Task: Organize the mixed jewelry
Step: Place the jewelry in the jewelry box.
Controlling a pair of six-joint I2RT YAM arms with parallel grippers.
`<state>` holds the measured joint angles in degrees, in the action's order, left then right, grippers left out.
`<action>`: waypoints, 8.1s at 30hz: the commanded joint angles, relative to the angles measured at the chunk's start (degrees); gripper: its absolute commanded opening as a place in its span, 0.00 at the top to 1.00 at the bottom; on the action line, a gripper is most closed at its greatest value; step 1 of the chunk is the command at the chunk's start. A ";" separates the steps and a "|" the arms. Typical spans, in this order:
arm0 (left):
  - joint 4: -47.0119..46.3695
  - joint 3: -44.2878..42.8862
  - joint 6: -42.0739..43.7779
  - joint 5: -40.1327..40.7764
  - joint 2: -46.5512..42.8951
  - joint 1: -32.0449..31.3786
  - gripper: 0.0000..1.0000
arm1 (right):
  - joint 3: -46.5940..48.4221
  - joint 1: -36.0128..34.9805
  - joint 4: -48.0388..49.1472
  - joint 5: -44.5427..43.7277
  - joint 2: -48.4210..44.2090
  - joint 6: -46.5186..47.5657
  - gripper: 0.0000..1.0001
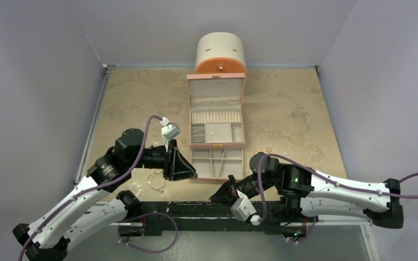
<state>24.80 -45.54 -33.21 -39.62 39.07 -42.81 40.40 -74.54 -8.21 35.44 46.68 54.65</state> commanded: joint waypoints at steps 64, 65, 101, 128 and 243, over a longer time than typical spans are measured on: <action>4.03 -4.76 11.29 30.13 -13.29 -1.53 0.57 | -1.94 32.25 20.34 -19.05 15.32 -81.62 1.00; 3.36 -4.11 11.32 30.50 -13.39 -1.52 0.57 | -2.38 32.95 20.83 -18.74 15.99 -82.36 1.00; 0.60 2.19 14.32 35.05 -14.46 -1.40 0.57 | 4.07 50.10 47.25 3.35 49.68 -97.77 1.00; 0.51 2.33 14.40 35.05 -15.16 -1.40 0.57 | -2.36 50.15 55.06 3.58 51.69 -108.64 1.00; 0.34 2.50 14.84 34.26 -14.51 -1.24 0.56 | 29.47 27.67 -7.36 -40.68 49.43 -48.74 0.75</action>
<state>27.90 -43.20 -19.75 -5.13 24.32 -44.05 69.43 -46.28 -14.33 -1.98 97.62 6.70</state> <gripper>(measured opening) 0.435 0.247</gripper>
